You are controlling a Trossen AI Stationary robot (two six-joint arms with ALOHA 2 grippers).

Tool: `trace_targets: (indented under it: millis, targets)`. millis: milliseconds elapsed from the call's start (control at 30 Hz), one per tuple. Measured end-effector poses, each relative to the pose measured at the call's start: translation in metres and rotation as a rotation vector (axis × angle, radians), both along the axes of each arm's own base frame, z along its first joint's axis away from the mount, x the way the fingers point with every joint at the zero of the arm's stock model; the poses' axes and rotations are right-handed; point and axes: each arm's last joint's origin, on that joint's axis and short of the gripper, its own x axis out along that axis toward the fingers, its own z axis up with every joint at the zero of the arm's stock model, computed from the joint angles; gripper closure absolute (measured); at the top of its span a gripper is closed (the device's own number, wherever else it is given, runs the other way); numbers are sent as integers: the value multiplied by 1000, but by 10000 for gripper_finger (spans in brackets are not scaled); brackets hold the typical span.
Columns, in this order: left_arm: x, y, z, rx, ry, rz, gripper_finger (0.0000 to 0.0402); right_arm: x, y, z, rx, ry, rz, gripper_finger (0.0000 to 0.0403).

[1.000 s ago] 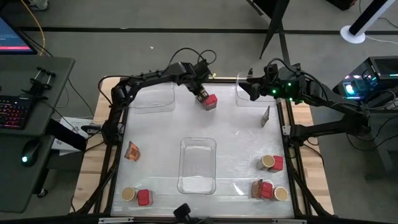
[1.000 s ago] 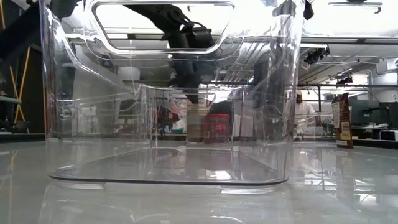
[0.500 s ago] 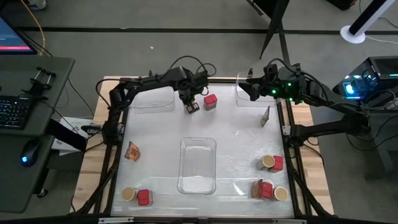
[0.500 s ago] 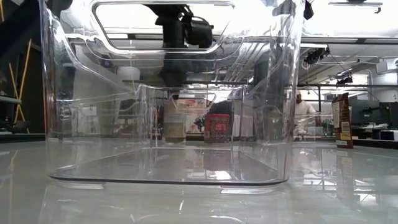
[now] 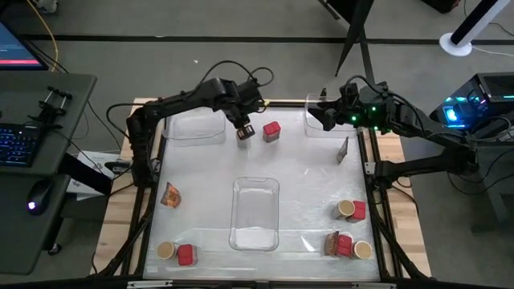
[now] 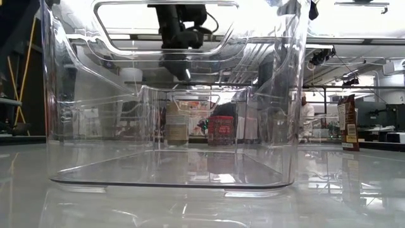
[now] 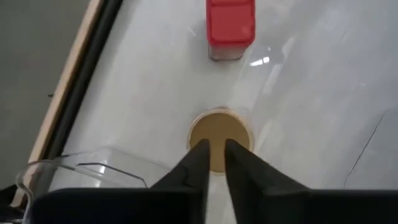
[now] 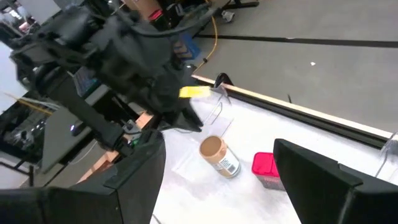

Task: Sort spices by type
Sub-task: Put the top gold seasoning bottle into the top left transparent bin

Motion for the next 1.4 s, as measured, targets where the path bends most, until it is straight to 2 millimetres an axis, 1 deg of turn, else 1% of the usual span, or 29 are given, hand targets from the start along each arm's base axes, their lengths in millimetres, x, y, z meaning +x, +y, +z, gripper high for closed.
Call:
trace_targets:
  millis: [167, 333, 433, 533, 700, 1000, 1400]
  targets:
    - [2, 8, -14, -48, 37, 16, 263, 0, 1, 0, 14, -4, 36, 107]
    - [5, 8, -20, -69, 50, 12, 169, 1, 1, 0, 16, -5, 42, 107]
    - [6, 8, -23, -98, 62, 7, 125, 2, 1, -1, 17, 0, 42, 107]
    - [6, 7, -30, -124, 103, 0, 95, 5, 0, -3, 21, 11, 42, 107]
    - [9, 9, -35, -122, 100, -1, 74, 14, -2, -8, 34, 38, 52, 107]
    - [10, 9, -37, -122, 106, -6, 73, 26, -5, -17, 58, 76, 68, 107]
    - [25, 13, -75, -150, 200, 3, 73, 27, -5, -17, 76, 68, 62, 107]
